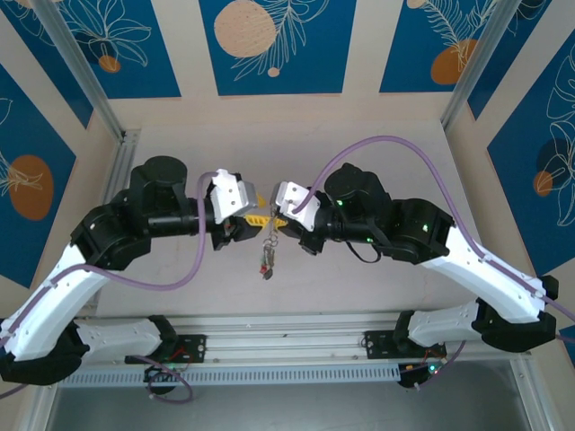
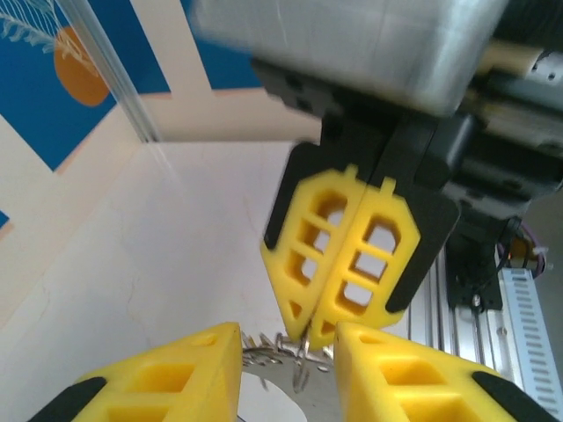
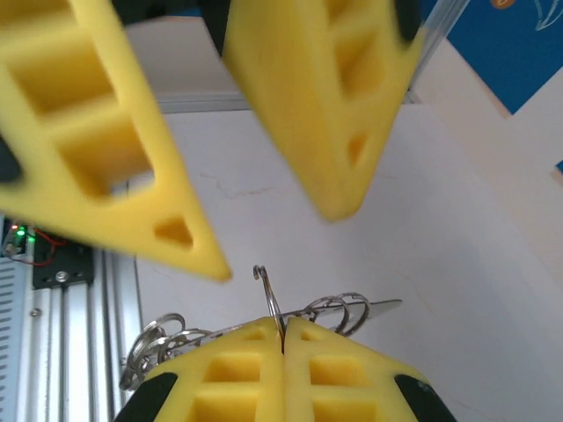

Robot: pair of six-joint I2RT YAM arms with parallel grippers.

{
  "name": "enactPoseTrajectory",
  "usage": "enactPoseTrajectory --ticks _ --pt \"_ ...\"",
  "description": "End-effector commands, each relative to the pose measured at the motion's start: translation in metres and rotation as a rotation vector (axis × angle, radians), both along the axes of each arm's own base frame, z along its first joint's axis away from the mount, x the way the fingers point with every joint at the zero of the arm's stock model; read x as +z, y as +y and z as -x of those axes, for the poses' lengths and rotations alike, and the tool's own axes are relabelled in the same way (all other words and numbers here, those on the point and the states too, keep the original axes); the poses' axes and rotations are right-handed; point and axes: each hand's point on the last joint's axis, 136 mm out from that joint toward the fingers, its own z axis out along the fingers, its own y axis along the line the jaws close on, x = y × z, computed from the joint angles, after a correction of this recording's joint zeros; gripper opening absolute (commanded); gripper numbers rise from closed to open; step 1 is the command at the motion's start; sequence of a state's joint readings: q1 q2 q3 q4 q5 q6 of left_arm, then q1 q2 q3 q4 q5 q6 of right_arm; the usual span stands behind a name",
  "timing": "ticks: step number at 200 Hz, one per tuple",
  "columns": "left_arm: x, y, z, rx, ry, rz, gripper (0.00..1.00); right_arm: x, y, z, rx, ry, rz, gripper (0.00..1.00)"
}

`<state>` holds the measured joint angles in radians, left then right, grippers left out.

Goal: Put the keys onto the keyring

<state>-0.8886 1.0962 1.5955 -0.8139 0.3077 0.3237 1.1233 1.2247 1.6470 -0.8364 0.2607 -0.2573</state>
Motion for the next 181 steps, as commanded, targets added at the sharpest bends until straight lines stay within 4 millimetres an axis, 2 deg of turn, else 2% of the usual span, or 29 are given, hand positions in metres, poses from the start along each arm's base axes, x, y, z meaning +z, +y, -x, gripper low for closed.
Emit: enactPoseTrajectory --ticks 1,33,83,124,181 --pt "-0.009 0.006 0.005 -0.007 0.001 -0.066 0.33 0.032 -0.004 -0.002 -0.012 -0.090 -0.047 0.00" --pt "-0.014 0.007 0.003 -0.001 -0.002 -0.078 0.33 0.034 0.002 0.003 0.029 -0.099 -0.029 0.00" --pt "-0.014 0.005 0.002 -0.006 -0.007 -0.073 0.31 0.025 0.008 0.006 0.058 -0.085 0.022 0.00" --pt "-0.016 0.003 0.001 -0.008 -0.003 -0.084 0.20 0.024 0.009 0.008 0.069 -0.078 0.027 0.00" --pt "-0.018 0.001 0.002 -0.017 0.000 -0.083 0.19 0.025 0.012 0.012 0.089 -0.079 0.026 0.00"
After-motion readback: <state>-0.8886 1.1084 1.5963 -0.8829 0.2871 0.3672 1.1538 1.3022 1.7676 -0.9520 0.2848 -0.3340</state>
